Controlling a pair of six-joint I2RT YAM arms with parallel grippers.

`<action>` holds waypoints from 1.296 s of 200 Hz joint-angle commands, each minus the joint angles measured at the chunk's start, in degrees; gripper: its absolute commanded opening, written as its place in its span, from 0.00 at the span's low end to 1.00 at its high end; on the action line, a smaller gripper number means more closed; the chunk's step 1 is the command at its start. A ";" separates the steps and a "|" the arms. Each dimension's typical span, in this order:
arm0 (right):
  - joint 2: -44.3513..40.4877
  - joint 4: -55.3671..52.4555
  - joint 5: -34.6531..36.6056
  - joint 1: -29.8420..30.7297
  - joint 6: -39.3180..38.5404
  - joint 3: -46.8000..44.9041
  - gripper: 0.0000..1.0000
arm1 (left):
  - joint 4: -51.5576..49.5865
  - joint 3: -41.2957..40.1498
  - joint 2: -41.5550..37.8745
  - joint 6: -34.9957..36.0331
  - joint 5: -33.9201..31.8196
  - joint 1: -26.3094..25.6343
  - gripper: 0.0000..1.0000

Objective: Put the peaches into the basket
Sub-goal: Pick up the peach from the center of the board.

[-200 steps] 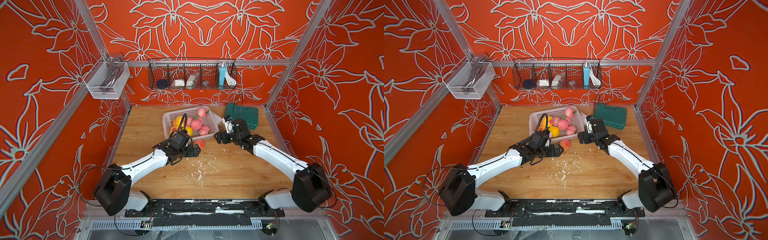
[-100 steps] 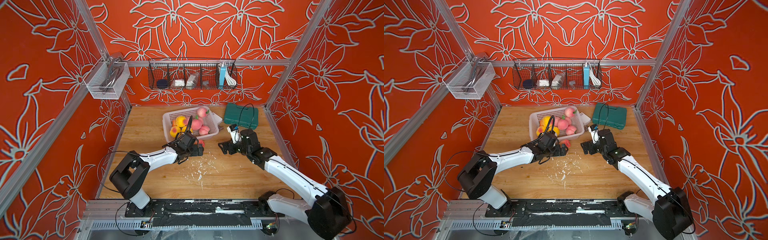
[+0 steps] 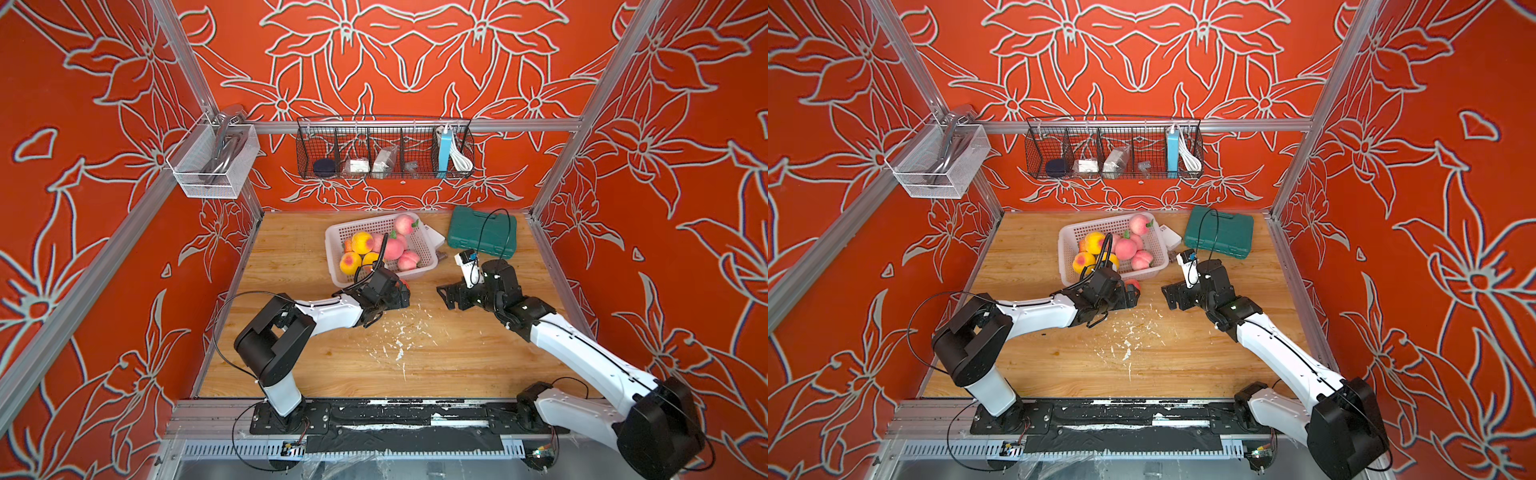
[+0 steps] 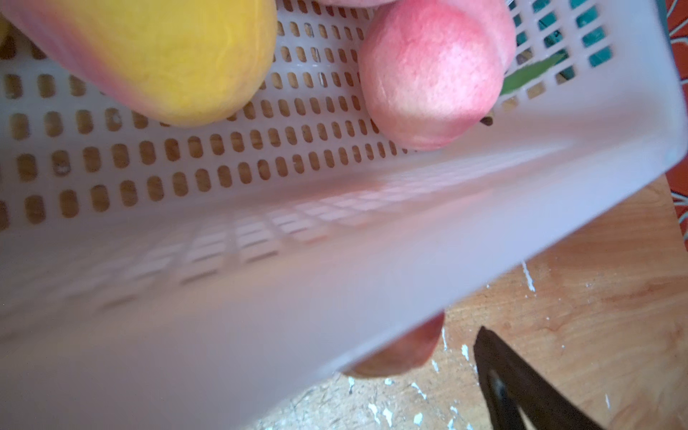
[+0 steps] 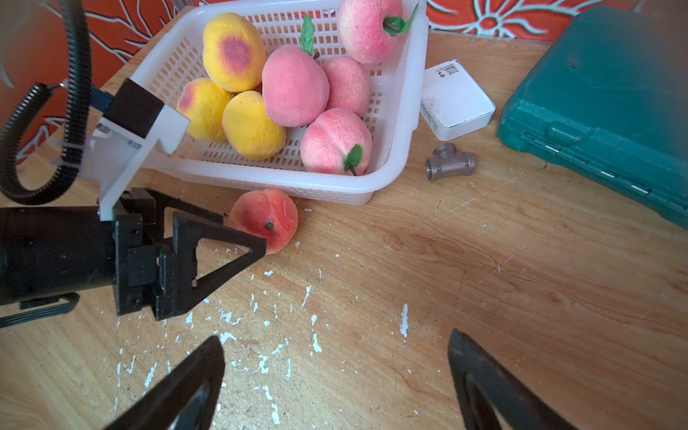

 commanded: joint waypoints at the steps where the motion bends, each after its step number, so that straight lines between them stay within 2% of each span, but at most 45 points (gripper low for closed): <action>1: -0.88 0.87 0.48 0.42 -0.66 -1.02 0.96 | 2.79 1.32 1.70 -1.35 -0.79 -0.28 0.90; 64: -1.04 0.97 1.17 0.42 -0.73 -1.28 0.96 | 3.06 2.72 4.47 -1.98 -0.26 -0.29 0.78; 108: -0.91 1.22 0.75 0.43 -0.47 -1.28 0.97 | 2.50 3.24 4.91 -1.58 0.25 -0.28 0.60; 155: -0.62 1.04 1.25 0.32 -0.43 -1.37 0.99 | 1.65 3.33 4.73 -1.40 0.52 -0.30 0.54; 189: -1.22 0.66 1.60 0.33 -0.37 -1.32 0.99 | 0.54 3.60 4.23 -1.49 1.20 -0.28 0.46; 215: -1.59 0.26 2.44 0.24 -0.86 -1.03 0.99 | -0.79 3.20 3.02 -1.23 1.23 -0.28 0.35; 259: -2.76 -0.45 3.42 0.11 -1.24 -1.19 0.99 | -2.00 1.84 1.05 -0.88 1.40 -0.35 0.35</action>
